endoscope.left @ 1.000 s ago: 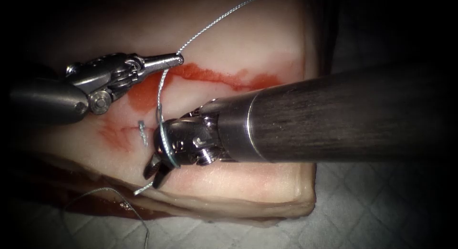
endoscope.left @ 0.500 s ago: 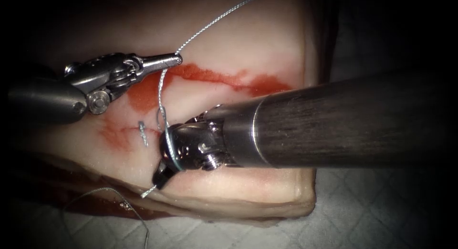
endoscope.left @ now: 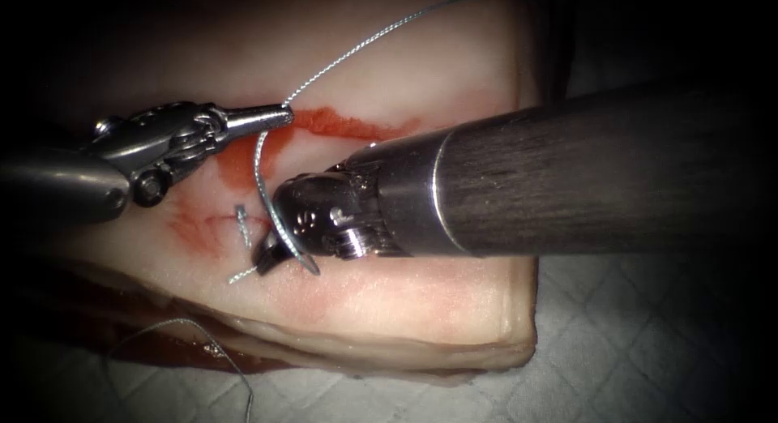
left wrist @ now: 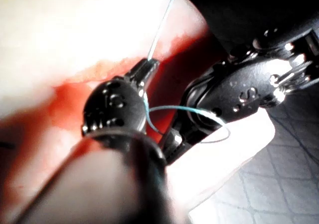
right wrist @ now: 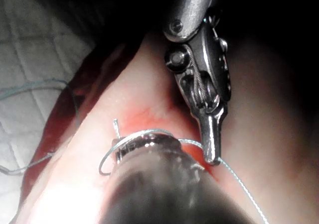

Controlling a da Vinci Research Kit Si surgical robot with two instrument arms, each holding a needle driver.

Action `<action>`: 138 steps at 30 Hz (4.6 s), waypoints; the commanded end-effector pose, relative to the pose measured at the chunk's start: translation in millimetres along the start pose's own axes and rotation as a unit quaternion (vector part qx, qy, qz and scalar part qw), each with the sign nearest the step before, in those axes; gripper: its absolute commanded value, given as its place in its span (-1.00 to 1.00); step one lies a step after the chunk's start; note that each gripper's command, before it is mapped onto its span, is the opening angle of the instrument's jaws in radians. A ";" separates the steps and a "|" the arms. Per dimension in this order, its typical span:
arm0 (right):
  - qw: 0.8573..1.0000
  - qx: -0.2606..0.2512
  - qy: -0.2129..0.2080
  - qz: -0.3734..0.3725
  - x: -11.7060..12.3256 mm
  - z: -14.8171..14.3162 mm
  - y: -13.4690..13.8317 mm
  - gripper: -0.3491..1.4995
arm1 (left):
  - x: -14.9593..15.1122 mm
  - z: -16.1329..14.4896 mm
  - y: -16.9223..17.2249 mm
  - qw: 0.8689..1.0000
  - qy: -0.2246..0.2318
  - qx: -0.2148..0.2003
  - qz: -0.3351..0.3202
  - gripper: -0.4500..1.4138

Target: Wound Closure

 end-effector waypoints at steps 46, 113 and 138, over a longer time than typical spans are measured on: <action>0.993 0.068 -0.007 0.093 6.6 1.1 -4.0 -1.00 | 13.2 -18.8 -25.7 0.948 0.218 -0.134 -0.187 -1.00; 0.944 0.230 -0.090 0.221 5.3 -2.7 -5.7 0.42 | -1.5 -18.5 -22.9 0.971 0.147 -0.111 -0.153 -1.00; 0.891 0.303 -0.236 0.243 -0.7 -0.3 -0.6 0.58 | -14.6 3.5 -14.0 0.985 -0.037 0.037 -0.166 -1.00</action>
